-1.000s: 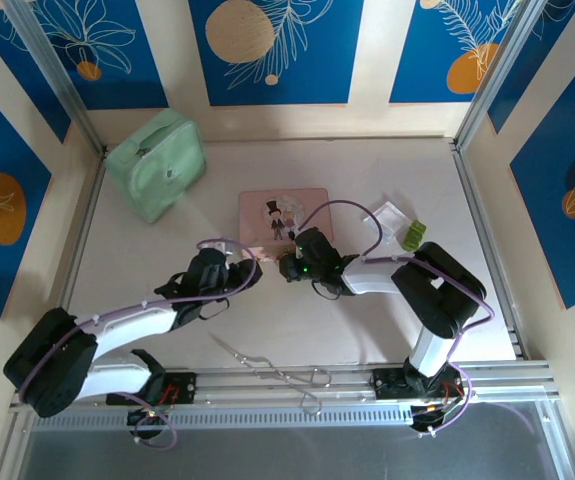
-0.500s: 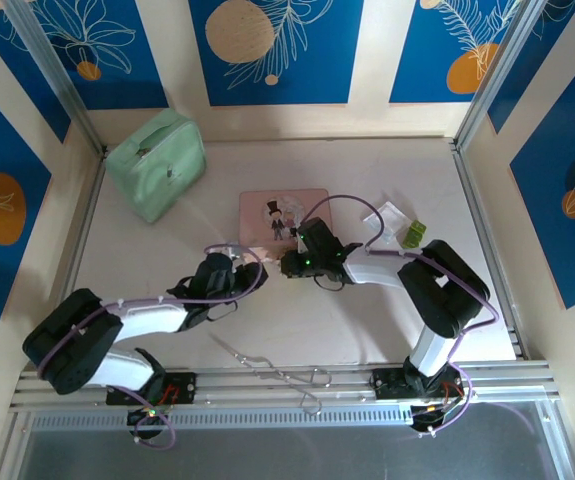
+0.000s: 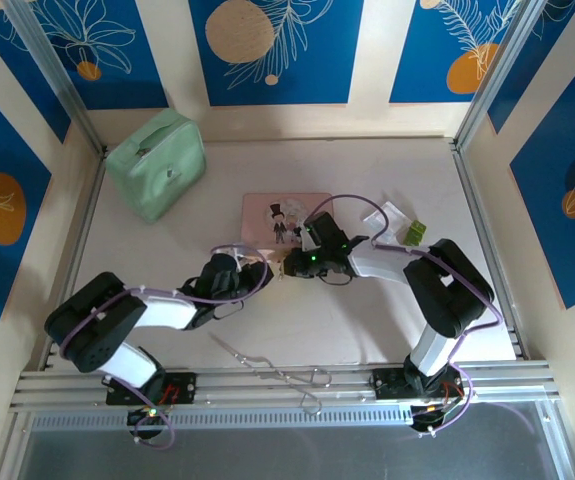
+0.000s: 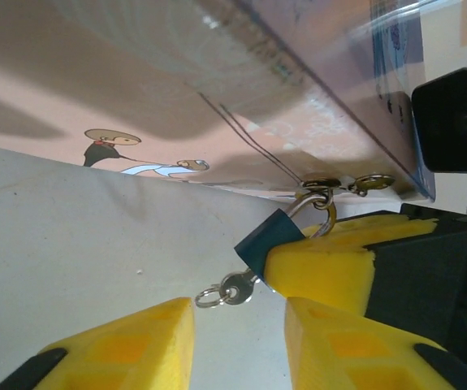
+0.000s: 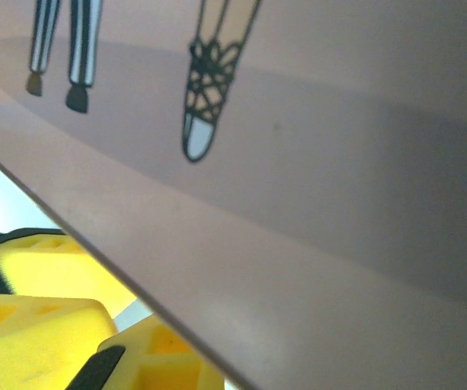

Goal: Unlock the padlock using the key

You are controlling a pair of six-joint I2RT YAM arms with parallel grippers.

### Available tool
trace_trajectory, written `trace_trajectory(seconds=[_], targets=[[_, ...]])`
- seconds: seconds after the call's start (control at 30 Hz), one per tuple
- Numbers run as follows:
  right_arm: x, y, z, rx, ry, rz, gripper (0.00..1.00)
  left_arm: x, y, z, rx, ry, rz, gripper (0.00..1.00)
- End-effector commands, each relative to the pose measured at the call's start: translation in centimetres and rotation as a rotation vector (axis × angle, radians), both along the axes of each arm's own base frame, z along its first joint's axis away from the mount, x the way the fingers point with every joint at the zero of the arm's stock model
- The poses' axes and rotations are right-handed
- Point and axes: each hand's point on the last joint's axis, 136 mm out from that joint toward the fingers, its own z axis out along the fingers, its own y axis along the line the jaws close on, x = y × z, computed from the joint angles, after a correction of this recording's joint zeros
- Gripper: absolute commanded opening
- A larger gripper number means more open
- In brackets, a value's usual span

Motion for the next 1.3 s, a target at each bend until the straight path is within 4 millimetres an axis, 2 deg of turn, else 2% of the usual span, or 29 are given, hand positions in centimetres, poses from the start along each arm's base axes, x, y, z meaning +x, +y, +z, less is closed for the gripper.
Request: trace_trajectory(seconds=[0.0,0.1,0.6,0.93,1.07,1.27], targets=[[-0.8,0.9,2.4,0.087,0.054,0.036,0.09,-0.4,-0.6,-0.5,-0.019,0.012,-0.02,0.41],[-0.7,0.6,2.5,0.103,0.064,0.032,0.09,-0.3,-0.9,-0.7,-0.044,0.018,-0.02,0.43],[-1.2,1.1,1.7,0.152,0.112,0.038,0.09,0.2,-2.4,-1.1,-0.157,0.016,-0.016,0.29],[-1.3,1.3,1.6,0.159,0.118,0.037,0.09,0.5,-2.5,-0.2,-0.241,-0.016,0.009,0.27],[-1.2,1.3,1.6,0.163,0.121,0.035,0.09,0.2,-2.3,-0.3,-0.246,-0.012,0.016,0.3],[-1.3,1.3,1.6,0.167,0.123,0.034,0.09,-0.1,-2.4,-1.0,-0.276,0.008,0.028,0.28]])
